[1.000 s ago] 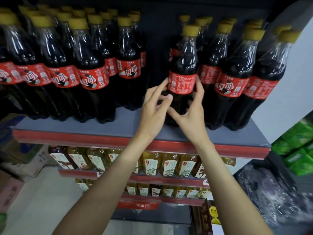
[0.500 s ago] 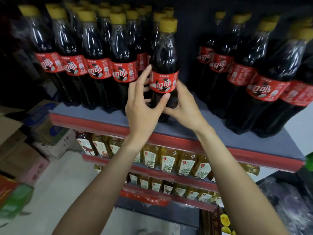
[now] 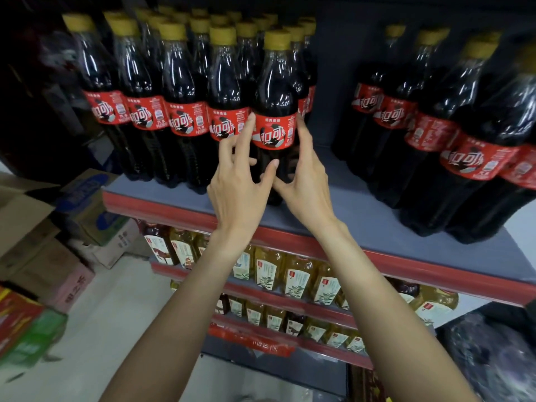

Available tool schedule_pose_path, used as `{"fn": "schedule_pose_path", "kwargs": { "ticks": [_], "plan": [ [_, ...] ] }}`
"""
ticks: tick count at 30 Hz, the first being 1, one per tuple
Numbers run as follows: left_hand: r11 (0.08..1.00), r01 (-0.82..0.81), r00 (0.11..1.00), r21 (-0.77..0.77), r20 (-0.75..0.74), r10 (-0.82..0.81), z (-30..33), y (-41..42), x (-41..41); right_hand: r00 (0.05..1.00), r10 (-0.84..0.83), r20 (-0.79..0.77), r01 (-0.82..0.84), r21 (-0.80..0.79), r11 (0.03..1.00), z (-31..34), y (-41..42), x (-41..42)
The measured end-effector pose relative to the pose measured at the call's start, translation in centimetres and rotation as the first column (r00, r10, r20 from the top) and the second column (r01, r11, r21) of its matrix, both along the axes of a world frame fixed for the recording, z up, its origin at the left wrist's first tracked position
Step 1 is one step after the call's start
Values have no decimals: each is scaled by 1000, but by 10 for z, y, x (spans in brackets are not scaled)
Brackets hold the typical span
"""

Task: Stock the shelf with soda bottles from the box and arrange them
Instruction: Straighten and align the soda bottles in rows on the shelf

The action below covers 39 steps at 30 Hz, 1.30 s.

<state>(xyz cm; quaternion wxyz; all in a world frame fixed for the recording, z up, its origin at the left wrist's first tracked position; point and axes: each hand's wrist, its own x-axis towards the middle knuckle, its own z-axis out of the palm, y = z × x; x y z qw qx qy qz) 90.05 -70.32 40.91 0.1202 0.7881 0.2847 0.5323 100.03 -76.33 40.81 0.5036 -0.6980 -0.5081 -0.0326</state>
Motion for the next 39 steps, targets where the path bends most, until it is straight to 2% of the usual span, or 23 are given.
{"fn": "schedule_pose_path", "kwargs": {
  "ticks": [4,7,10,12,14,16,18,21,23,27,31,33,36,39],
  "plan": [
    [1000,5,999,-13,43,-4,-4,0,3,1000,18,-14,-18,-8,1000,0,-2,1],
    [1000,11,988,-5,155,-10,-7,-9,7,998,50,-37,-51,-13,999,-1,-11,5],
    [970,154,940,190,274,-203,-6,-20,11,1000,13,-25,-13,21,1000,-3,-30,16],
    [915,246,915,319,235,-327,-1,-31,20,999,-41,10,41,64,997,-5,-46,28],
    [877,331,896,347,176,-408,7,-41,35,991,-121,52,116,84,990,-9,-60,42],
    [869,398,884,293,131,-449,16,-47,57,974,-202,99,197,56,979,-12,-71,55],
    [888,431,884,160,125,-451,21,-44,86,952,-274,136,281,-32,959,-13,-81,68],
    [909,411,907,-74,128,-400,25,-20,133,932,-336,137,355,-149,923,-14,-92,83],
    [907,380,924,-184,41,-379,26,-2,161,937,-325,132,344,-174,923,-14,-96,86],
    [882,418,898,-219,-45,-438,27,18,197,944,-299,136,324,-222,920,-11,-93,87],
    [767,580,791,-273,-36,-611,29,23,210,950,-286,130,309,-225,924,-10,-93,88],
    [738,622,756,-260,-46,-653,31,24,212,949,-282,138,308,-226,924,-9,-94,87],
    [756,603,768,-255,-73,-637,32,22,212,950,-276,147,304,-236,923,-7,-93,87],
    [810,528,829,-253,-53,-557,30,15,204,960,-245,137,272,-238,932,-3,-90,84]
  ]
}}
